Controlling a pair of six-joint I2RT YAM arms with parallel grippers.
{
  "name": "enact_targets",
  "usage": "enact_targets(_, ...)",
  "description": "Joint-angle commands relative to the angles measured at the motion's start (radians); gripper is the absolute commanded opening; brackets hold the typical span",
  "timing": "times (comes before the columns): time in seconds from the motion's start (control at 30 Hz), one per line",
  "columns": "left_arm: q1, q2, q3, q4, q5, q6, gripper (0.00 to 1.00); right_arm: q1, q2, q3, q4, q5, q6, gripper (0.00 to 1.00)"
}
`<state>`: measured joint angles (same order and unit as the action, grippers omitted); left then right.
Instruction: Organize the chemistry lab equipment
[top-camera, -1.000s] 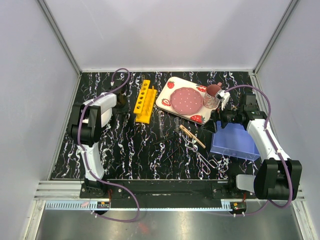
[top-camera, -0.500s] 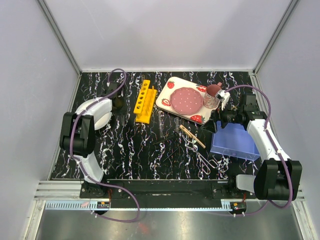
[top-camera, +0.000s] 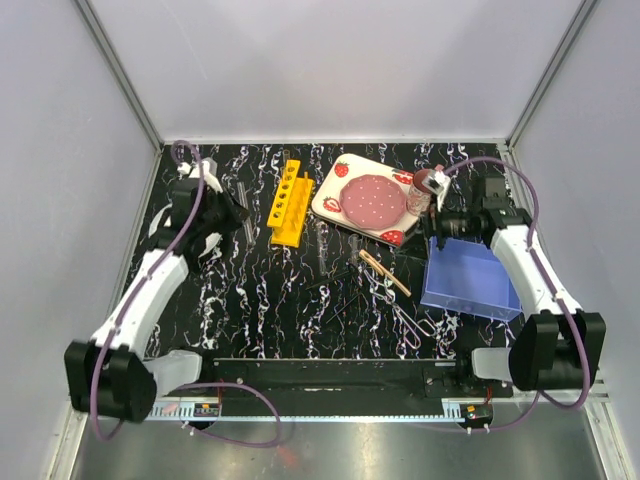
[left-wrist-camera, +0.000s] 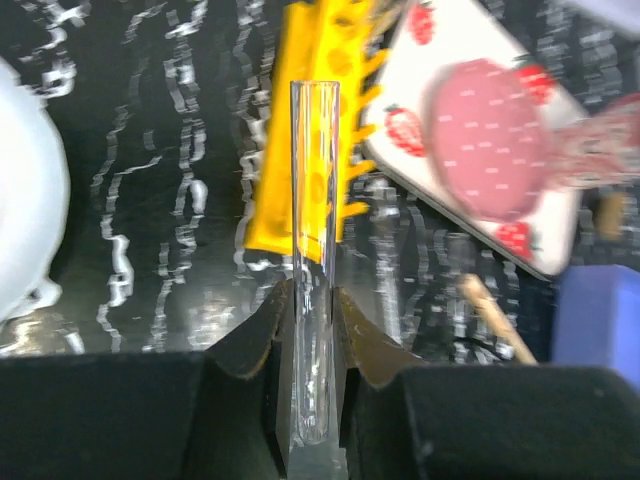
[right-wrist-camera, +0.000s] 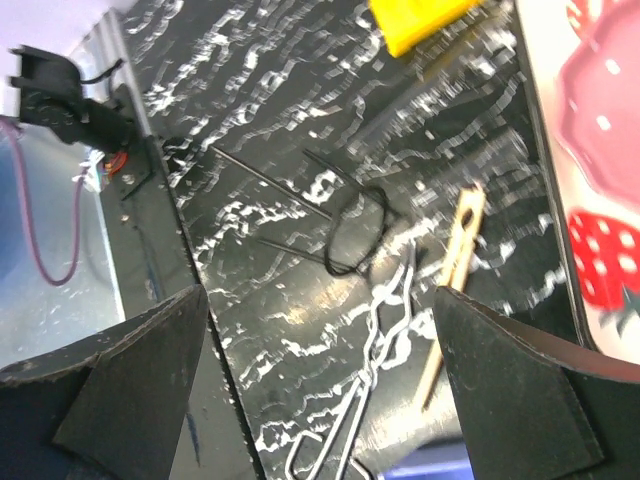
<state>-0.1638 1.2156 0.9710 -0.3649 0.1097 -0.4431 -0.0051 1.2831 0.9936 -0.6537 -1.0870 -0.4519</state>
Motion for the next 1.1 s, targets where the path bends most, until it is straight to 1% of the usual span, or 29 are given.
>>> enact_targets(0.0, -0.014, -0.221, -0.127, 0.211, 0.200, -0.179, 0.11, 0.146, 0.056, 0.204, -0.190, -0.008, -0.064, 1.00)
enact_targets(0.03, -0.034, -0.250, -0.155, 0.284, 0.226, -0.209, 0.11, 0.181, 0.067, 0.258, -0.199, -0.002, -0.030, 1.00)
enact_targets(0.07, -0.046, -0.277, -0.201, 0.322, 0.234, -0.268, 0.11, 0.213, 0.080, 0.281, -0.190, 0.009, -0.006, 1.00)
enact_targets(0.1, -0.058, -0.304, -0.224, 0.357, 0.238, -0.302, 0.11, 0.281, 0.088, 0.298, -0.173, 0.025, 0.028, 1.00)
enact_targets(0.13, -0.095, -0.342, -0.247, 0.433, 0.234, -0.334, 0.11, 0.315, 0.093, 0.322, -0.141, 0.042, 0.124, 1.00)
enact_targets(0.17, -0.117, -0.359, -0.282, 0.466, 0.223, -0.397, 0.11, 0.345, 0.102, 0.329, -0.065, 0.056, 0.175, 1.00)
enact_targets(0.2, -0.138, -0.372, -0.296, 0.496, 0.210, -0.425, 0.11, 0.379, 0.107, 0.335, -0.023, 0.068, 0.223, 1.00)
enact_targets(0.23, -0.188, -0.390, -0.308, 0.548, 0.171, -0.452, 0.11, 0.434, 0.113, 0.342, 0.018, 0.075, 0.324, 1.00)
enact_targets(0.27, -0.213, -0.396, -0.321, 0.564, 0.147, -0.491, 0.11, 0.462, 0.130, 0.347, 0.061, 0.076, 0.372, 1.00)
enact_targets(0.3, -0.236, -0.401, -0.324, 0.576, 0.124, -0.508, 0.11, 0.485, 0.139, 0.350, 0.141, 0.073, 0.416, 1.00)
enact_targets(0.33, -0.271, -0.404, -0.325, 0.605, 0.082, -0.525, 0.11, 0.523, 0.150, 0.355, 0.184, 0.073, 0.508, 1.00)
enact_targets(0.37, -0.285, -0.409, -0.333, 0.622, 0.064, -0.557, 0.11, 0.537, 0.163, 0.356, 0.257, 0.078, 0.547, 1.00)
enact_targets(0.4, -0.301, -0.412, -0.337, 0.639, 0.042, -0.572, 0.11, 0.550, 0.170, 0.359, 0.288, 0.088, 0.582, 1.00)
enact_targets(0.43, -0.324, -0.412, -0.342, 0.667, 0.007, -0.589, 0.11, 0.560, 0.189, 0.365, 0.307, 0.098, 0.629, 1.00)
enact_targets(0.5, -0.348, -0.412, -0.347, 0.681, -0.028, -0.631, 0.11, 0.574, 0.215, 0.375, 0.330, 0.114, 0.662, 1.00)
enact_targets(0.6, -0.402, -0.403, -0.347, 0.701, -0.096, -0.649, 0.11, 0.588, 0.257, 0.370, 0.385, 0.104, 0.742, 1.00)
enact_targets(0.63, -0.428, -0.400, -0.347, 0.704, -0.132, -0.654, 0.11, 0.593, 0.268, 0.361, 0.408, 0.096, 0.790, 1.00)
enact_targets(0.73, -0.469, -0.389, -0.350, 0.707, -0.186, -0.661, 0.11, 0.606, 0.289, 0.361, 0.472, 0.072, 0.863, 0.97)
enact_targets(0.83, -0.502, -0.383, -0.353, 0.712, -0.228, -0.666, 0.11, 0.608, 0.311, 0.382, 0.497, 0.059, 0.895, 0.88)
enact_targets(0.87, -0.508, -0.378, -0.353, 0.712, -0.237, -0.668, 0.11, 0.608, 0.317, 0.384, 0.503, 0.058, 0.904, 0.81)
enact_targets(0.97, -0.528, -0.375, -0.347, 0.710, -0.265, -0.661, 0.11, 0.611, 0.332, 0.369, 0.554, 0.042, 0.956, 0.65)
enact_targets(1.0, -0.531, -0.370, -0.347, 0.710, -0.272, -0.660, 0.11, 0.613, 0.332, 0.358, 0.571, 0.036, 0.970, 0.56)
enact_targets(1.07, -0.539, -0.364, -0.347, 0.708, -0.277, -0.652, 0.11, 0.616, 0.331, 0.330, 0.612, 0.032, 1.006, 0.48)
